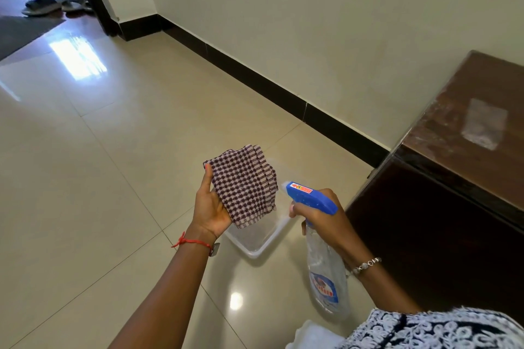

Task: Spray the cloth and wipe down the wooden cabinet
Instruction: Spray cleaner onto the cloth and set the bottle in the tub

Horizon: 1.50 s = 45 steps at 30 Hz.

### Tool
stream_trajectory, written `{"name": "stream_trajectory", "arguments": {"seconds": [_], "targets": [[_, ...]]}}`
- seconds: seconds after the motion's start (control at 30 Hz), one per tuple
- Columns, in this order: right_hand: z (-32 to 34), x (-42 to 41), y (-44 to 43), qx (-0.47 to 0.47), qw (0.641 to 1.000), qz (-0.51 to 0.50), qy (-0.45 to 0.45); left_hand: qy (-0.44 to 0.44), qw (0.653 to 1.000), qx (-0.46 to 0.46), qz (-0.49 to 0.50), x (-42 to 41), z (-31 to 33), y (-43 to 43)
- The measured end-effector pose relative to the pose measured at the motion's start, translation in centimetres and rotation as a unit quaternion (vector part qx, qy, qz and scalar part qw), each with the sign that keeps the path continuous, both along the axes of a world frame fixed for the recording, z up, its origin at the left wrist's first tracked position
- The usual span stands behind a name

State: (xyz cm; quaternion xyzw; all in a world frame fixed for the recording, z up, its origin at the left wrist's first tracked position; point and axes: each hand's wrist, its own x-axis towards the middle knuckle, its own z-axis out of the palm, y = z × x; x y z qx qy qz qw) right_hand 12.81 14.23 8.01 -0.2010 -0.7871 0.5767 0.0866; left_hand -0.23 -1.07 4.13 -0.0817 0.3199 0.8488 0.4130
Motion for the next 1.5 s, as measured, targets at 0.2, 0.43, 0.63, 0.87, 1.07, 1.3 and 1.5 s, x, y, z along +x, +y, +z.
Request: {"name": "stream_trajectory", "arguments": {"seconds": [0.2, 0.43, 0.63, 0.87, 1.07, 1.3, 1.5], "targets": [[0.8, 0.0, -0.4, -0.011, 1.0, 0.001, -0.007, 0.007, 1.0, 0.006, 0.005, -0.4, 0.5, -0.1], [5.8, -2.5, 1.4, -0.049, 0.978, -0.115, 0.168, -0.003, 1.0, -0.009, 0.015, -0.6, 0.1, -1.0], [7.0, -6.9, 1.5, 0.026, 0.957, -0.14, 0.251, -0.011, 0.999, -0.016, 0.027, -0.8, -0.3, -2.0], [2.6, -10.7, 1.8, -0.041, 0.983, -0.085, 0.157, -0.018, 0.999, -0.015, 0.025, -1.2, -0.5, -2.6], [-1.6, -11.7, 2.2, -0.039, 0.991, -0.089, 0.089, -0.022, 0.999, -0.02, 0.023, -1.2, -1.1, -3.0], [-1.7, -9.9, 3.2, -0.073, 0.99, -0.099, 0.064, 0.003, 1.0, 0.006, -0.002, -0.2, -0.7, -3.0], [0.8, -7.5, 1.7, -0.103, 0.963, -0.136, -0.207, 0.022, 0.998, 0.015, -0.053, 0.5, 1.3, -2.9]]}}
